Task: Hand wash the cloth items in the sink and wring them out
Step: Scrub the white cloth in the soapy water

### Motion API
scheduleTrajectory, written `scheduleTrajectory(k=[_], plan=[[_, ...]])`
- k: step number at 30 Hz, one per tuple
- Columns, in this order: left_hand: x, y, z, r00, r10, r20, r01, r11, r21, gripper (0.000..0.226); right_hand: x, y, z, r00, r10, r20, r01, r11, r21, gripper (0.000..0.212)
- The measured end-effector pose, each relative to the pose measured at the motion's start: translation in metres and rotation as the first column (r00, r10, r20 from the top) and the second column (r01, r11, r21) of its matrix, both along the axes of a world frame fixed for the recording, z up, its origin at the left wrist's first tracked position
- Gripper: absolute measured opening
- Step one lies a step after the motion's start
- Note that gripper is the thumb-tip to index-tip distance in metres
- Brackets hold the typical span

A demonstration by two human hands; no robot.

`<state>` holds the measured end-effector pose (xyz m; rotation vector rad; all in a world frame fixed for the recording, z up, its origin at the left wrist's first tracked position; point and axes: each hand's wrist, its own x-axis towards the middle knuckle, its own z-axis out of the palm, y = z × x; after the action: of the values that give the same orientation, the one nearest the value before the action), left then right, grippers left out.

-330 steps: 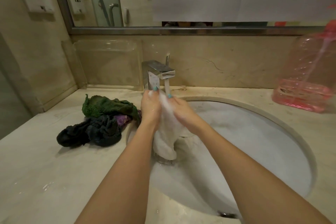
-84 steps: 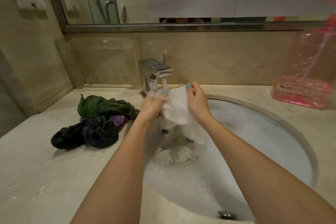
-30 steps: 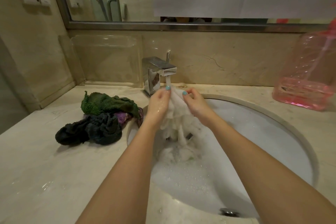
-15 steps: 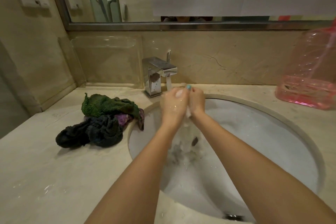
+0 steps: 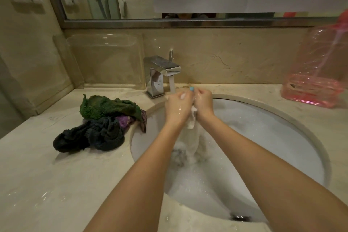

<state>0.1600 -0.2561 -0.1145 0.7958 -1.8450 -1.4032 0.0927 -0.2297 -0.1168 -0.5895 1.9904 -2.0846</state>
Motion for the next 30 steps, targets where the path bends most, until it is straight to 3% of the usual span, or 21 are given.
scheduleTrajectory(k=[4, 7, 10, 13, 17, 21, 23, 26, 30], plan=[[0.003, -0.026, -0.004, 0.986, 0.154, 0.069, -0.161, 0.981, 0.109, 0.032, 0.028, 0.003, 0.008, 0.963, 0.109, -0.248, -0.102, 0.994, 0.043, 0.045], [0.018, -0.042, -0.013, 0.982, 0.183, 0.051, -0.186, 0.981, 0.059, 0.027, 0.045, -0.005, 0.007, 0.899, 0.203, -0.388, -0.157, 0.977, 0.146, 0.047], [0.02, -0.019, -0.007, 0.989, 0.128, -0.074, -0.127, 0.992, 0.01, 0.028, 0.028, -0.01, 0.004, 0.957, 0.094, -0.273, -0.066, 0.991, 0.112, 0.044], [0.007, 0.007, 0.0, 0.993, 0.102, -0.062, -0.107, 0.992, -0.067, 0.037, 0.005, -0.001, 0.0, 0.993, -0.029, -0.118, 0.039, 0.995, 0.089, 0.044], [0.005, -0.008, 0.0, 0.984, 0.176, -0.033, -0.177, 0.984, -0.026, 0.038, 0.021, 0.003, 0.004, 0.977, -0.006, -0.213, 0.014, 0.999, 0.037, 0.044], [0.017, -0.036, -0.008, 0.972, 0.214, 0.097, -0.227, 0.963, 0.146, 0.03, 0.045, -0.005, 0.007, 0.903, 0.183, -0.388, -0.149, 0.982, 0.116, 0.049], [0.017, -0.036, -0.007, 0.984, 0.16, 0.08, -0.172, 0.969, 0.178, 0.031, 0.043, -0.006, 0.009, 0.911, 0.184, -0.368, -0.152, 0.982, 0.113, 0.049], [0.013, -0.018, 0.003, 0.994, 0.056, -0.091, -0.04, 0.984, 0.175, 0.035, 0.017, -0.003, 0.009, 0.964, 0.012, -0.267, 0.015, 0.995, 0.097, 0.043], [0.012, -0.001, 0.001, 0.991, -0.075, -0.111, 0.078, 0.997, 0.029, 0.035, -0.014, 0.009, 0.001, 0.977, -0.016, -0.212, 0.054, 0.984, 0.171, 0.042]])
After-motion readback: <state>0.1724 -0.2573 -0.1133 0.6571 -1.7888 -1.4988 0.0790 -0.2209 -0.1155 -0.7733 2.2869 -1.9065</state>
